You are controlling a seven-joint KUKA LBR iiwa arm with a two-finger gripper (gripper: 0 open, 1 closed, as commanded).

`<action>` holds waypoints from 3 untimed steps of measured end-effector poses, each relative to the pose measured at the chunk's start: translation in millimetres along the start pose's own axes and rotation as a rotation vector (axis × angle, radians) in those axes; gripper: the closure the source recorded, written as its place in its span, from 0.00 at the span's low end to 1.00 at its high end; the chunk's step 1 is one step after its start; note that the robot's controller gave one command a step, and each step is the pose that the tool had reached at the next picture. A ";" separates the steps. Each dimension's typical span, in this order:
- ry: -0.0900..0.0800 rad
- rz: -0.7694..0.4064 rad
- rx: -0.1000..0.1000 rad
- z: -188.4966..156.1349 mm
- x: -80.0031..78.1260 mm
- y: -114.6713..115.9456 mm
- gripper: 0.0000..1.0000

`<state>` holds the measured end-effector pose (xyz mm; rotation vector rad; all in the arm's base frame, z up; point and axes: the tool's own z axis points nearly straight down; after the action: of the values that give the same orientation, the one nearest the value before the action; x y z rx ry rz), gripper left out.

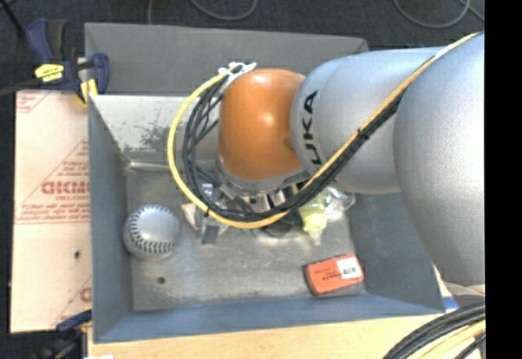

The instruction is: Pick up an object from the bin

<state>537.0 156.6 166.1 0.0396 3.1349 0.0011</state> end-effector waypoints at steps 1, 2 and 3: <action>0.003 -0.002 0.002 23.3 -4.0 -4.9 1.00; 0.000 0.045 0.000 23.0 -4.8 3.7 1.00; 0.001 -0.036 0.001 18.5 -3.7 -1.9 1.00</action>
Offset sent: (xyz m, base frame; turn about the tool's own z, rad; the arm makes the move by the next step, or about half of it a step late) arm 0.0053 0.0097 -0.0188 0.0690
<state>540.8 154.7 147.7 -0.0166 3.1364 -0.0011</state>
